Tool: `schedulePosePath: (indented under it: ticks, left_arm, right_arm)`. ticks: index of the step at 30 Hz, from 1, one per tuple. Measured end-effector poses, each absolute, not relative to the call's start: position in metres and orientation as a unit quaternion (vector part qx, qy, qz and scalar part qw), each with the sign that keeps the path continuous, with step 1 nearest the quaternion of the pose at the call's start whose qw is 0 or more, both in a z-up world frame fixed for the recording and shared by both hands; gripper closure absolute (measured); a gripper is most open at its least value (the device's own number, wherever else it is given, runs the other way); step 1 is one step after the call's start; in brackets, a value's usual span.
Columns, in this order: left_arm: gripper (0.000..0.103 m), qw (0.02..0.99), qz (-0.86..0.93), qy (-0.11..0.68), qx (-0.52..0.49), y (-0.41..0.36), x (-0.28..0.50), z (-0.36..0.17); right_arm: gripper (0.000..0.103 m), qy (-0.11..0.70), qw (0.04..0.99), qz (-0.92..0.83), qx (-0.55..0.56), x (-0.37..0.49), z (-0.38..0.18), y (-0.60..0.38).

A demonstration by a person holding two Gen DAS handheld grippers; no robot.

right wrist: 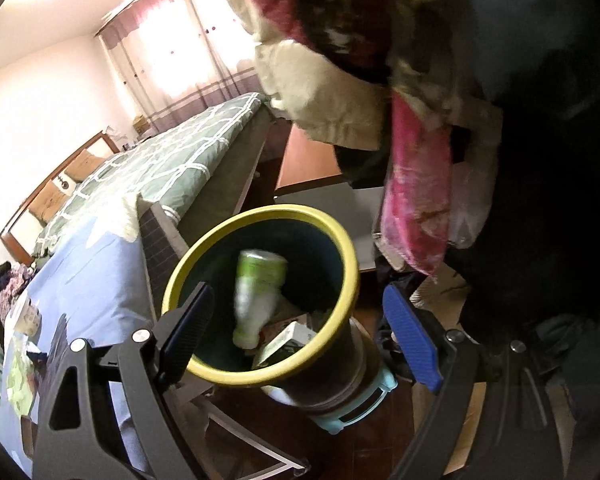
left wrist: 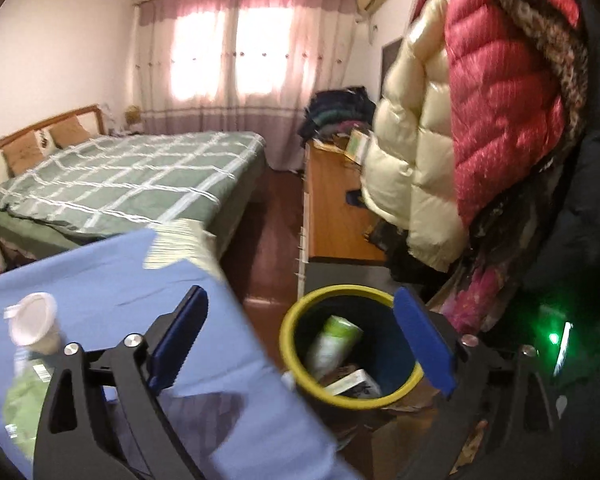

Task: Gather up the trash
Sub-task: 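Move the right gripper to the green plastic bag while the left gripper returns to the table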

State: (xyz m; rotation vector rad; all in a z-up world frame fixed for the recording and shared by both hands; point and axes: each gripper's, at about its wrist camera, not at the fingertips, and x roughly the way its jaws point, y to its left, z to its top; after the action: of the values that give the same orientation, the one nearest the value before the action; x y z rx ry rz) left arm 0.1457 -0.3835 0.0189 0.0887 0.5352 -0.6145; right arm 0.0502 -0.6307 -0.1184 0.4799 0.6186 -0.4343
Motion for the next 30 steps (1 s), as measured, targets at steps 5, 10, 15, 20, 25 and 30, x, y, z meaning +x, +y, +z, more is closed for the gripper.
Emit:
schedulePosePath:
  ticks: [5, 10, 15, 20, 25, 30]
  left_arm:
    - [0.006, 0.938, -0.248, 0.241, 0.028, -0.305, 0.130, 0.030]
    - [0.006, 0.958, -0.173, 0.229, 0.021, -0.224, 0.117, 0.027]
    - [0.005, 0.969, -0.098, 0.225, 0.009, -0.150, 0.109, 0.015]
    - [0.005, 0.970, -0.034, 0.238, -0.028, -0.079, 0.108, -0.004]
    - [0.005, 0.969, 0.015, 0.243, -0.052, -0.033, 0.104, -0.015]
    - [0.005, 0.968, 0.045, 0.239, -0.061, -0.003, 0.100, -0.021]
  right_arm:
    - [0.021, 0.304, 0.910, -0.188, 0.212, 0.062, -0.110, -0.602]
    - [0.021, 0.309, 0.919, -0.159, 0.187, 0.076, -0.102, -0.564]
    - [0.021, 0.319, 0.927, -0.123, 0.153, 0.096, -0.094, -0.515]
    - [0.021, 0.331, 0.935, -0.065, 0.113, 0.124, -0.089, -0.457]
    - [0.021, 0.344, 0.937, 0.008, 0.067, 0.153, -0.087, -0.393]
    - [0.029, 0.357, 0.930, 0.078, 0.027, 0.179, -0.081, -0.336]
